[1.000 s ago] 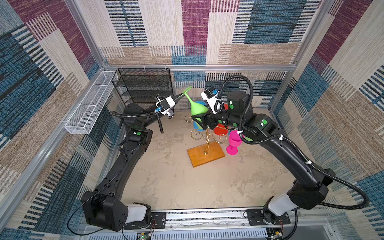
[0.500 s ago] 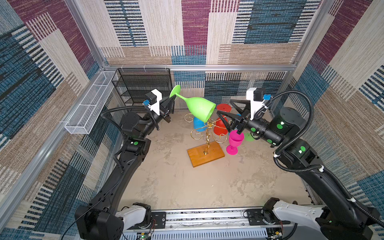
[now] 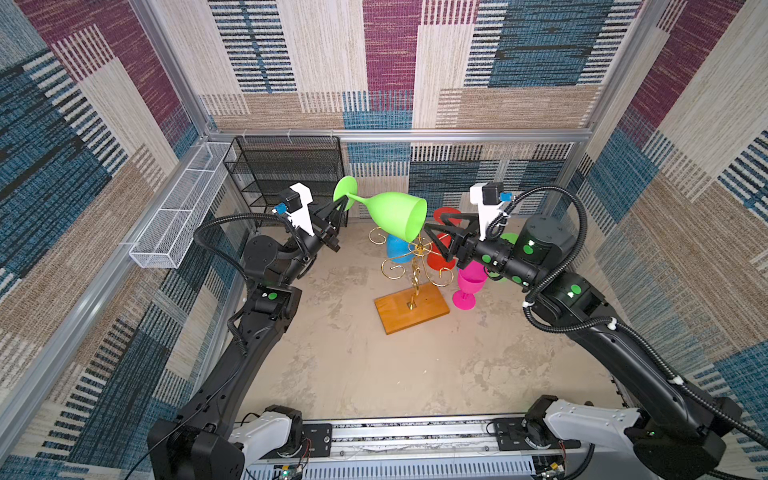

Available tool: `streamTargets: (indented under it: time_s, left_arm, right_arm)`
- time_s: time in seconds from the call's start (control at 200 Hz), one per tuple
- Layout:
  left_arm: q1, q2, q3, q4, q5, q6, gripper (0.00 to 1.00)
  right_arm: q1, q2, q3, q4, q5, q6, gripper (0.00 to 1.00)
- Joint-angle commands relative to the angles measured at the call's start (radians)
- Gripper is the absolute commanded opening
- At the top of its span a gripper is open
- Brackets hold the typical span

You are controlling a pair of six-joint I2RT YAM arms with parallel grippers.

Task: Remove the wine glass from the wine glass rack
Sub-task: 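Open the left gripper and draw it back while the right holds the glass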

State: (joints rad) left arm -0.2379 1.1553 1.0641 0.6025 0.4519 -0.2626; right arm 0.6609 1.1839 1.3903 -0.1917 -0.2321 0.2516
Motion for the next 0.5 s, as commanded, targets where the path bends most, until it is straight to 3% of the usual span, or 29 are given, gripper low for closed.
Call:
streamTargets:
  time_s: [0.0,0.205,0.496]
  left_arm:
    - [0.000,-0.005,0.001,0.035,0.004,-0.011,0.00]
    - [0.001,-0.002,-0.006,0.050,0.022,-0.013,0.00]
    - [0.000,0.000,-0.019,0.048,0.051,-0.022,0.00]
  right_arm:
    - [0.001,0.030,0.018,0.089,-0.055,0.037,0.63]
    - [0.002,0.094,0.050,0.104,-0.043,0.047,0.56]
    - [0.001,0.136,0.065,0.129,-0.085,0.056,0.13]
